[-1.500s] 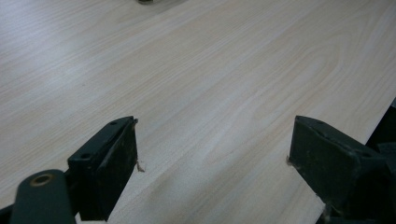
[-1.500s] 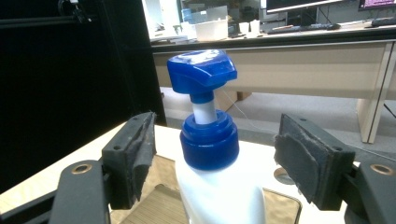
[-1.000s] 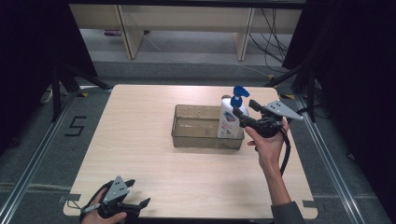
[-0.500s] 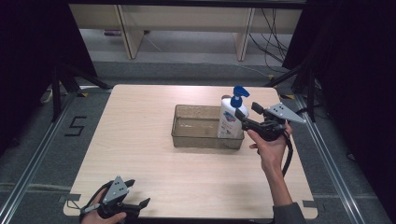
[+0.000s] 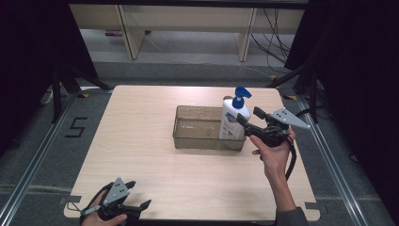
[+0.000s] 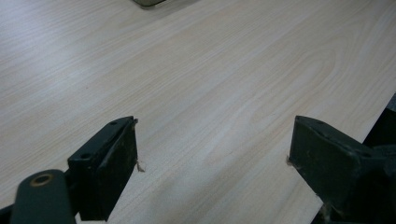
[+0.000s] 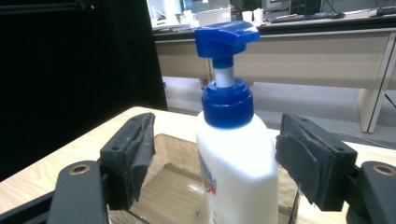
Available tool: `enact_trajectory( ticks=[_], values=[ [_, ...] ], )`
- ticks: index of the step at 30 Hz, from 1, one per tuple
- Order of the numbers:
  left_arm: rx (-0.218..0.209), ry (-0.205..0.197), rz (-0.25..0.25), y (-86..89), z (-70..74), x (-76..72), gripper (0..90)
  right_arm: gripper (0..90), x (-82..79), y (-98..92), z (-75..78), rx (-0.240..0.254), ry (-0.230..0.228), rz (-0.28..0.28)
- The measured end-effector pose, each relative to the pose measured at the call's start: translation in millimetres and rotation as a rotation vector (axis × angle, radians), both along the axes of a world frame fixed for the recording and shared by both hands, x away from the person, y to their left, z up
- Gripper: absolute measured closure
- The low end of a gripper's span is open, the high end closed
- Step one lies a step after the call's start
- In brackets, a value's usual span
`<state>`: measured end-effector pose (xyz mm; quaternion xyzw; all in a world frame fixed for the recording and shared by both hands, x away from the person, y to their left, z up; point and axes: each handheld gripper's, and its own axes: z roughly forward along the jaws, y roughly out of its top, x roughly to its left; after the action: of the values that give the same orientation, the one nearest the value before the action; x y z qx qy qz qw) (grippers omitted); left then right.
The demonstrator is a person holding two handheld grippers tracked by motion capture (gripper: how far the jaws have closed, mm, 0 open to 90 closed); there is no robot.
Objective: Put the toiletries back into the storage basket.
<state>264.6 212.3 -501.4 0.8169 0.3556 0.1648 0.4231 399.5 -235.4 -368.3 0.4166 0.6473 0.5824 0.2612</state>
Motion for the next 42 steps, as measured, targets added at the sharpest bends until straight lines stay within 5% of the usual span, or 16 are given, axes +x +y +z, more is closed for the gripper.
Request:
enact_trajectory(
  ticks=[29,30,32,36,42],
  values=[
    [-0.029,-0.005,0.014,-1.1,-0.8,-0.4,14.8,28.9,-19.8,6.0,-16.8,-0.042,0.039,0.04],
    [0.009,-0.009,0.0,1.0,-0.2,0.9,14.8,28.9,-20.5,8.4,-19.7,-0.025,0.047,0.049],
    [0.013,-0.008,0.0,1.2,0.2,0.5,14.8,28.9,-21.4,8.9,-20.9,-0.034,0.053,0.046],
    [-0.026,-0.01,0.008,-1.0,-1.3,0.1,14.8,28.8,-23.1,10.7,-23.1,-0.028,0.076,0.065],
    [-0.022,-0.008,0.009,-0.9,-1.0,-0.3,14.8,28.1,-25.9,13.2,-25.5,-0.027,0.064,0.072]
  ],
)
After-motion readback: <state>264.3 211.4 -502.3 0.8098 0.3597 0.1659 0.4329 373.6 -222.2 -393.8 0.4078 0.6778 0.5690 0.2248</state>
